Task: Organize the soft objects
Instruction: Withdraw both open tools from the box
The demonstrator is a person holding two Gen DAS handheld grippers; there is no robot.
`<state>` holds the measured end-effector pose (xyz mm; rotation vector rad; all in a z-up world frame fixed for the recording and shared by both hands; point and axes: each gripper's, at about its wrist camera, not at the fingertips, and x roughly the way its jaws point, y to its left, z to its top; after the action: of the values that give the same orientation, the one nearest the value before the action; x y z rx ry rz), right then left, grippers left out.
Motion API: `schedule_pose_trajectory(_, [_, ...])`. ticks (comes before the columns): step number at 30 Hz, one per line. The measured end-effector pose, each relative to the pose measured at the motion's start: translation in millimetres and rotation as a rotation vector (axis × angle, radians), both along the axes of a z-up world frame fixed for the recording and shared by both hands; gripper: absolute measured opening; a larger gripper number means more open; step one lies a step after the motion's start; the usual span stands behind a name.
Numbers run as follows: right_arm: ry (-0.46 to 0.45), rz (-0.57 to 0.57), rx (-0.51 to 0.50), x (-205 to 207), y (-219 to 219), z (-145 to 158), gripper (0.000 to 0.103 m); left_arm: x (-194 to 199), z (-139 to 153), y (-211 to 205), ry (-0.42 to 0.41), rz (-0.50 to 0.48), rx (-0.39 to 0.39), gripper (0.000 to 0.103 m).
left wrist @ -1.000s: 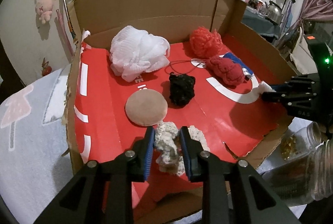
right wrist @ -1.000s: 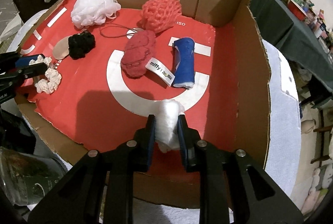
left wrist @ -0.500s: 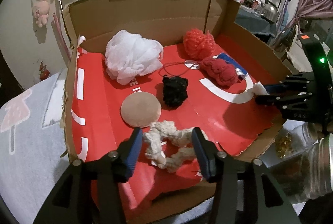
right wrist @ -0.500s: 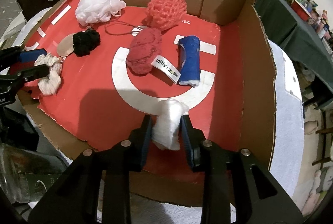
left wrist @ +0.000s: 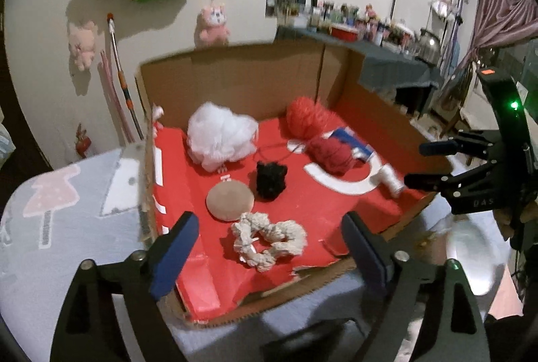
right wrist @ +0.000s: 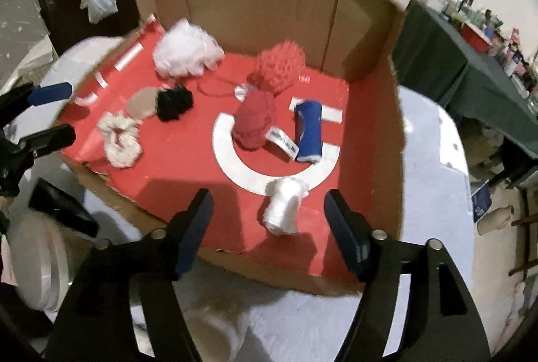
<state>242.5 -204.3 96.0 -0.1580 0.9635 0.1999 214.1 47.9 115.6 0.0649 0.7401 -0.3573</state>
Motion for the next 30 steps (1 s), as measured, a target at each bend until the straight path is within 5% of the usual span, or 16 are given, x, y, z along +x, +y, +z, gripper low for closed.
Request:
schedule_pose_trajectory(14, [-0.289,-0.018,0.084,-110.6,10.7,79.5,0.086,-104.0,51.5,-6.9,-0.243,0.067,-0.051,0.103])
schedule_pose_trajectory(30, [-0.488,-0.108,0.092,-220.0,24.2,56.6,0.092,-186.4,18.5,-30.6,-0.329,0.139,-0.094,0.103])
